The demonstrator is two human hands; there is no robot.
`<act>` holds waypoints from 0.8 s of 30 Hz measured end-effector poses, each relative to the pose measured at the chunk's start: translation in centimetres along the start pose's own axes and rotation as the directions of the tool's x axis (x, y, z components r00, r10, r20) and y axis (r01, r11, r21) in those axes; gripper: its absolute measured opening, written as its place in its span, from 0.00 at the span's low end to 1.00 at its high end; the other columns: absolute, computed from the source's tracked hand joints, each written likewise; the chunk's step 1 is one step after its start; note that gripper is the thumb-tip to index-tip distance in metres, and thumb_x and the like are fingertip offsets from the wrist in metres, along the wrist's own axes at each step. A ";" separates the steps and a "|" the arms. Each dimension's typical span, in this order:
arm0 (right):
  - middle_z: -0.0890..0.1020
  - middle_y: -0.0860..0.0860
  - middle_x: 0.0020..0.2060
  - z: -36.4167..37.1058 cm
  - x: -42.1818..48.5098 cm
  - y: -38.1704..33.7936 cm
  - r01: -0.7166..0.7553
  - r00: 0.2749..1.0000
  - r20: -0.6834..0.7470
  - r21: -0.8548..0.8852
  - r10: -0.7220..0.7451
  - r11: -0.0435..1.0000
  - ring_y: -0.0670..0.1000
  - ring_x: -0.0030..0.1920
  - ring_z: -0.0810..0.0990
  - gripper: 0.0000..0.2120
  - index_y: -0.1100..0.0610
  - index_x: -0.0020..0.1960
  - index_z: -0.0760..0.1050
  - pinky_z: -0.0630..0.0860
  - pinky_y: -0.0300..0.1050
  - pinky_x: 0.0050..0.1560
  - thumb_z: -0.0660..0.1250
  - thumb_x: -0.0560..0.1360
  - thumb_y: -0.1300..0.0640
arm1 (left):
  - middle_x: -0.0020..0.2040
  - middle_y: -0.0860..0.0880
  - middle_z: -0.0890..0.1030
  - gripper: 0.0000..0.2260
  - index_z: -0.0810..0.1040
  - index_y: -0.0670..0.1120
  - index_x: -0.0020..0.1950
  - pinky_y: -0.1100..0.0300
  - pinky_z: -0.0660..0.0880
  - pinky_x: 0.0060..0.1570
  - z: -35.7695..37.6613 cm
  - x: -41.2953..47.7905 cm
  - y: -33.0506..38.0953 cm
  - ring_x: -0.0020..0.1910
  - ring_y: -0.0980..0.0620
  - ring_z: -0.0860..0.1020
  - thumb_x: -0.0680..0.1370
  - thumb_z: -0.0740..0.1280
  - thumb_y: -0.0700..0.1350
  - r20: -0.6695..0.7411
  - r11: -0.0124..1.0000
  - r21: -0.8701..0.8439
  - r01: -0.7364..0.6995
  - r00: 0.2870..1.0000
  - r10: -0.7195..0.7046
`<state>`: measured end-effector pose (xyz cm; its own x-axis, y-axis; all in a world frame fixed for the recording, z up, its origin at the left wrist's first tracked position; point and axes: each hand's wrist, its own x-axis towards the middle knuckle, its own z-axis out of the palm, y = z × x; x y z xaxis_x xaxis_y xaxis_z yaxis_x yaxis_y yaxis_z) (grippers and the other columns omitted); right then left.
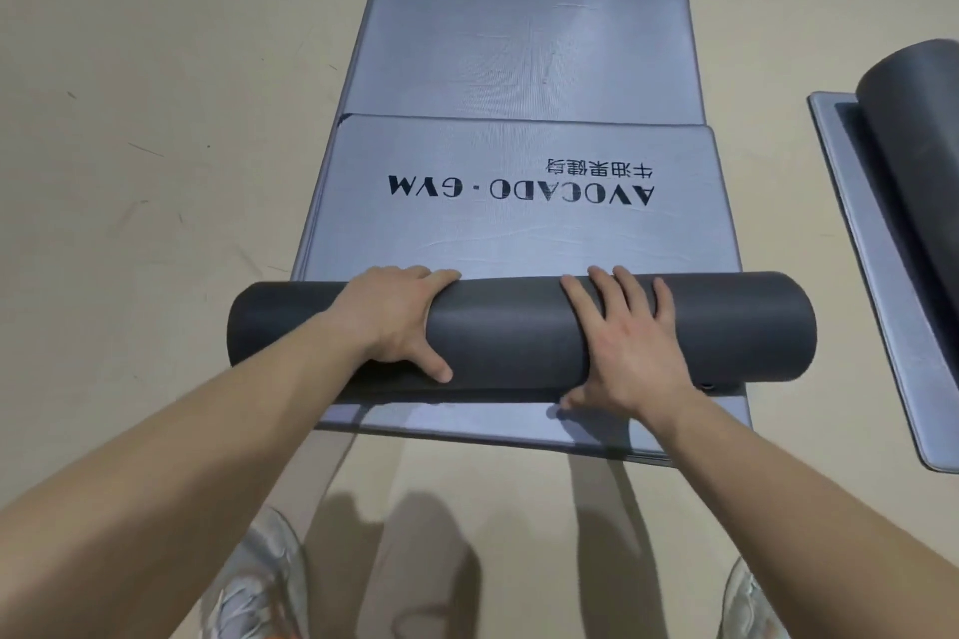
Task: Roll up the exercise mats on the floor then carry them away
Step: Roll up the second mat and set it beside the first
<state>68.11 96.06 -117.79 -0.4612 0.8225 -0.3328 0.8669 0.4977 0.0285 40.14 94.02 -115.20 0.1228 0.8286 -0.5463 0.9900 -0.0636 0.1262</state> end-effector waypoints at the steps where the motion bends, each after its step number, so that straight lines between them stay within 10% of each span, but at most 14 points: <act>1: 0.61 0.54 0.78 -0.8 1.5 0.5 0.011 1.000 0.016 0.022 -0.011 1.000 0.60 0.79 0.57 0.70 0.48 0.81 0.49 0.50 0.67 0.77 0.76 0.49 0.23 | 0.78 0.49 0.66 0.60 0.51 0.54 0.82 0.46 0.65 0.73 0.8 -0.5 0.2 0.74 0.44 0.68 0.58 0.74 0.76 -0.081 0.999 0.046 0.021 0.997 -0.017; 4: 0.60 0.52 0.78 -2.9 5.2 1.8 0.067 0.993 0.094 0.062 -0.072 0.996 0.57 0.79 0.56 0.68 0.45 0.82 0.48 0.51 0.65 0.78 0.74 0.51 0.23 | 0.82 0.45 0.55 0.65 0.43 0.51 0.82 0.40 0.54 0.77 3.8 -1.3 0.9 0.80 0.40 0.56 0.58 0.72 0.78 -0.225 0.977 0.195 0.088 0.973 -0.043; 10: 0.70 0.56 0.73 -0.8 5.8 1.9 0.078 0.990 -0.111 -0.107 -0.090 0.991 0.62 0.72 0.69 0.65 0.50 0.80 0.56 0.63 0.67 0.71 0.78 0.51 0.26 | 0.79 0.48 0.64 0.61 0.50 0.54 0.82 0.44 0.62 0.75 -0.1 3.8 -2.1 0.75 0.44 0.65 0.57 0.71 0.77 -0.180 0.998 0.063 -0.009 0.983 0.021; 15: 0.74 0.51 0.66 -4.1 8.4 2.5 0.142 0.990 0.022 -0.112 -0.141 0.983 0.59 0.62 0.75 0.56 0.45 0.75 0.58 0.70 0.57 0.65 0.75 0.54 0.26 | 0.74 0.49 0.68 0.56 0.55 0.53 0.79 0.43 0.66 0.70 1.8 3.1 -0.9 0.69 0.43 0.71 0.58 0.71 0.76 -0.308 0.985 0.158 0.065 0.951 -0.014; 24: 0.73 0.49 0.68 -3.0 -0.9 0.3 0.094 0.969 0.225 0.040 -0.101 0.995 0.56 0.67 0.73 0.58 0.45 0.78 0.57 0.65 0.56 0.70 0.76 0.55 0.27 | 0.64 0.52 0.73 0.51 0.59 0.56 0.75 0.49 0.74 0.57 3.1 -3.3 2.1 0.57 0.45 0.76 0.58 0.72 0.75 0.015 0.996 0.088 -0.036 0.999 0.034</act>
<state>68.24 96.35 -114.65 -0.4919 0.6849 -0.5375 0.8265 0.5615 -0.0408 42.01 89.44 -115.68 0.1579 0.8173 -0.5542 0.9873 -0.1415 0.0725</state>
